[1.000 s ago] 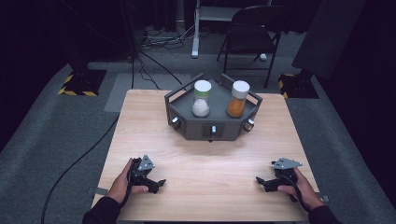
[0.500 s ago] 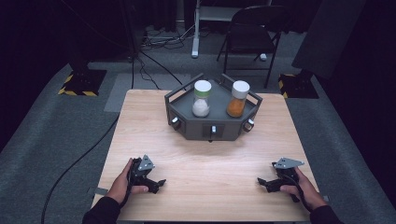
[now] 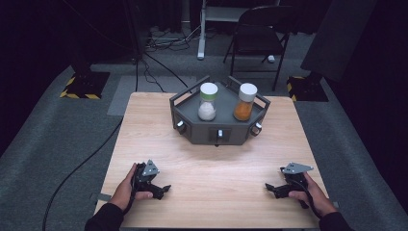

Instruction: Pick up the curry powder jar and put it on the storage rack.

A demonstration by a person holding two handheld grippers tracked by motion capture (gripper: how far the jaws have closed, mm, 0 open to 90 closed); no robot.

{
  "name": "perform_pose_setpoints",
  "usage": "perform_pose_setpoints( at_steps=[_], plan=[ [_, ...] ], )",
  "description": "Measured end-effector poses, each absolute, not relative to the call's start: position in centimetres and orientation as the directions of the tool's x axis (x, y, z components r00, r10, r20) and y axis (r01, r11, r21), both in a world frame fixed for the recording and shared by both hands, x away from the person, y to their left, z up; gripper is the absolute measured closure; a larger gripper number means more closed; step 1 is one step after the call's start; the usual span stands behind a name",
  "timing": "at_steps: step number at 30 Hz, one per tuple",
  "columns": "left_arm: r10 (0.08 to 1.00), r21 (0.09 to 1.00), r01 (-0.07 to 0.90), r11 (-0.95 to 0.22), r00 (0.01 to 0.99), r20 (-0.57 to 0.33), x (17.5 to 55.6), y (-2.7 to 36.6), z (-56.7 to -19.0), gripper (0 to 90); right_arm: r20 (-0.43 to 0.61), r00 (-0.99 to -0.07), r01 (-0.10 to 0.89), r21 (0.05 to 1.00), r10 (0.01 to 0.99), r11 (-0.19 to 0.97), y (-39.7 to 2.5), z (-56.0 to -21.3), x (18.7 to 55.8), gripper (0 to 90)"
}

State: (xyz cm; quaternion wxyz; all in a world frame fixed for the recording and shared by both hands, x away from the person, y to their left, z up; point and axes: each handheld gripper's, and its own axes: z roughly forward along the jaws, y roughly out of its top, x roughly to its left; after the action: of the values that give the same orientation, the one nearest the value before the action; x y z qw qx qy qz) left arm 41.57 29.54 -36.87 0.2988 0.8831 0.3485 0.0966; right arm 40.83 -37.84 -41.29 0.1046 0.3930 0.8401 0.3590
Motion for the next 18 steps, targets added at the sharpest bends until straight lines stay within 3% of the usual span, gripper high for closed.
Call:
perform_pose_setpoints(
  at_steps=[18],
  plan=[
    [0.674,0.596,0.558,-0.577,0.738,-0.038,41.65,29.51,-36.9,0.3,0.107,-0.669,0.585,0.686,0.735,0.433,-37.85,-41.31,40.84,0.0]
  ],
)
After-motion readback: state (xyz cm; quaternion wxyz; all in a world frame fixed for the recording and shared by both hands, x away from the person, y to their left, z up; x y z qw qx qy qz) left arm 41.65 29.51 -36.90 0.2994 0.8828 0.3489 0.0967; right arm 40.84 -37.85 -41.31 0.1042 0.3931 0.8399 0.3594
